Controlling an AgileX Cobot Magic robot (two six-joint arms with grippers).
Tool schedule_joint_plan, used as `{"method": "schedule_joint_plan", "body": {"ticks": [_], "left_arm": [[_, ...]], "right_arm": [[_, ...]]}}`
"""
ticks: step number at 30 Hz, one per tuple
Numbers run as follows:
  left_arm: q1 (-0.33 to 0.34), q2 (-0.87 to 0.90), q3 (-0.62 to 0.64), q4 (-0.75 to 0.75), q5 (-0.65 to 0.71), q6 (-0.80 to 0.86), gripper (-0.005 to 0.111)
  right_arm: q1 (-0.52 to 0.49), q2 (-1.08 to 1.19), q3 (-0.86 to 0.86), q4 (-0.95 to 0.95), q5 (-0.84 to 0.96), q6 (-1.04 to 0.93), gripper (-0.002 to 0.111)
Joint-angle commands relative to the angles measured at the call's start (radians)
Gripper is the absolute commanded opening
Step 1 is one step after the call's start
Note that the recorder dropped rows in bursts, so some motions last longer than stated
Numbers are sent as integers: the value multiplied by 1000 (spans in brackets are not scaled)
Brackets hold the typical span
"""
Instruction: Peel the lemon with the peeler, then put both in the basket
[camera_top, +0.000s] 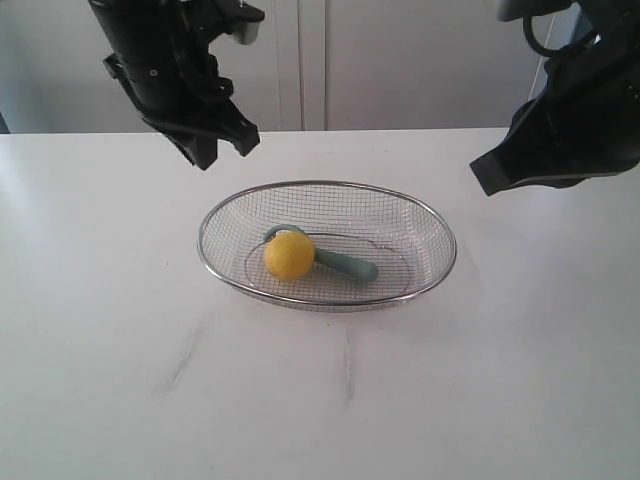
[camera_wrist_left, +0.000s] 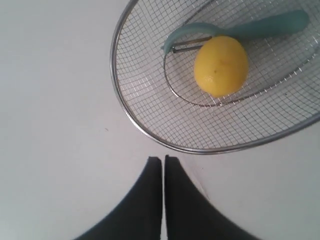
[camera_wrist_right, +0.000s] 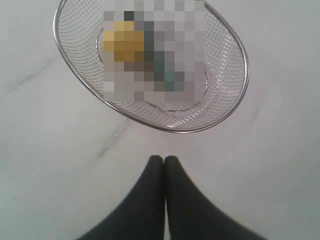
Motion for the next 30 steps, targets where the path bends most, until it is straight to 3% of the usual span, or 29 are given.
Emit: {"method": "schedule_joint_plan", "body": {"ticks": [1, 12, 23, 30], "left_arm": [[-2, -109, 58, -18, 34, 9, 0], [-2, -454, 377, -39, 5, -11, 0], [-2, -945, 720, -40, -53, -57, 0], [-2, -1244, 872, -49, -192, -91, 0]], "right_arm": [[1, -4, 2, -2, -8, -1, 0], [1, -4, 2, -2, -8, -1, 0], [1, -4, 2, 1, -11, -1, 0], [1, -4, 2, 1, -11, -1, 0]]}}
